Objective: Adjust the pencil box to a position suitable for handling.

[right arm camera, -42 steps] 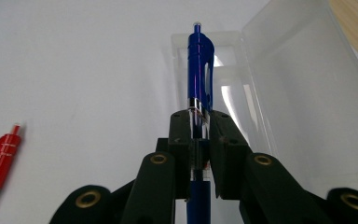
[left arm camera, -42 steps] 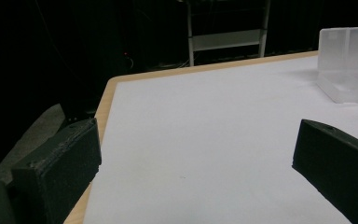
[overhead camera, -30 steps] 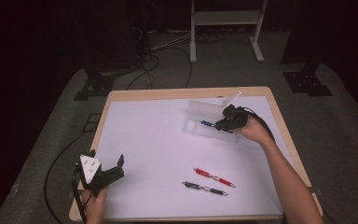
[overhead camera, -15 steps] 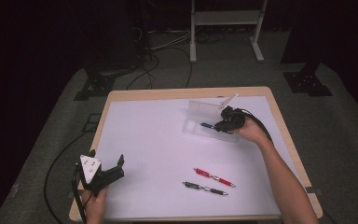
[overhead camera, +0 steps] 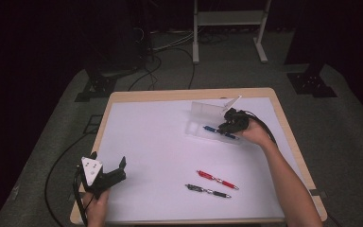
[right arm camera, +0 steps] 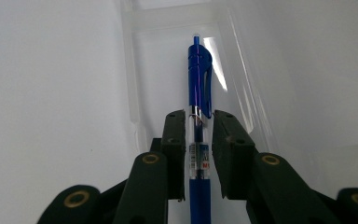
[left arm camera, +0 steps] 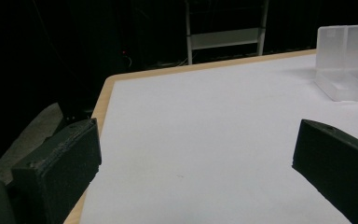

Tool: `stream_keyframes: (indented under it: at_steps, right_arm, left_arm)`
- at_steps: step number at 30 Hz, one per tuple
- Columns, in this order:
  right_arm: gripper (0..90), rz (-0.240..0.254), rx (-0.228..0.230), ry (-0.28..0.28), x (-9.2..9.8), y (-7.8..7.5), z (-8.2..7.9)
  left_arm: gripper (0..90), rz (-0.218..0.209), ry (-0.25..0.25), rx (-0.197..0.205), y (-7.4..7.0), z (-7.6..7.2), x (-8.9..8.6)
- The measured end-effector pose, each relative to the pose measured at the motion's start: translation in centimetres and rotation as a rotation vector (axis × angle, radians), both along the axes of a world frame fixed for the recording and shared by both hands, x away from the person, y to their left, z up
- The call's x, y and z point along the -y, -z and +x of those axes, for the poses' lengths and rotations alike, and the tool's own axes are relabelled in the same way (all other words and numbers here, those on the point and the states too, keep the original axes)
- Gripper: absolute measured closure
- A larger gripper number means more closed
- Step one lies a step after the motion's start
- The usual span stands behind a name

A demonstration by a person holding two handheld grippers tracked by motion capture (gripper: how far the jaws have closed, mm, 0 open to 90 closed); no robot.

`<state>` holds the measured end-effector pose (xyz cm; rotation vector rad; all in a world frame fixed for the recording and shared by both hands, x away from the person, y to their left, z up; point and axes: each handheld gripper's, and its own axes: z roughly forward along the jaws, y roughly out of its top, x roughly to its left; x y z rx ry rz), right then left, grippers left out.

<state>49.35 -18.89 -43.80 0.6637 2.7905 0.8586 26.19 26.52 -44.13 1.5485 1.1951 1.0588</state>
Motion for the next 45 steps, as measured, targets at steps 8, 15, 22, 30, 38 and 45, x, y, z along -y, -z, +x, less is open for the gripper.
stream_keyframes:
  at_steps: [8, 15, 22, 30, 38, 45]
  right_arm:
    - [71.3, 0.037, -0.008, -0.016, 0.6, -1.6, -1.5]
    - [67.4, 0.085, 0.01, -0.028, 0.8, -2.6, -3.2]
    - [61.9, 0.116, 0.001, -0.031, 0.7, -2.4, -5.6]
    - [57.3, 0.155, 0.003, -0.037, 0.7, -2.8, -8.7]
    - [53.7, 0.173, 0.005, -0.059, 0.3, -2.7, -11.3]
    - [52.9, 0.167, 0.001, -0.079, 0.0, -2.4, -12.6]
  left_arm:
    - [0.3, 0.0, 0.0, 0.0, 0.0, 0.0, 0.0]
    - [0.4, 0.004, -0.002, 0.001, -0.1, -0.1, 0.0]
    - [0.4, 0.001, -0.002, 0.0, 0.0, -0.1, 0.0]
    - [0.4, 0.006, -0.003, 0.001, -0.1, -0.1, 0.0]
    - [0.3, 0.008, -0.006, -0.002, -0.1, -0.1, 0.1]
    - [0.4, 0.006, -0.005, -0.002, -0.1, -0.1, 0.1]
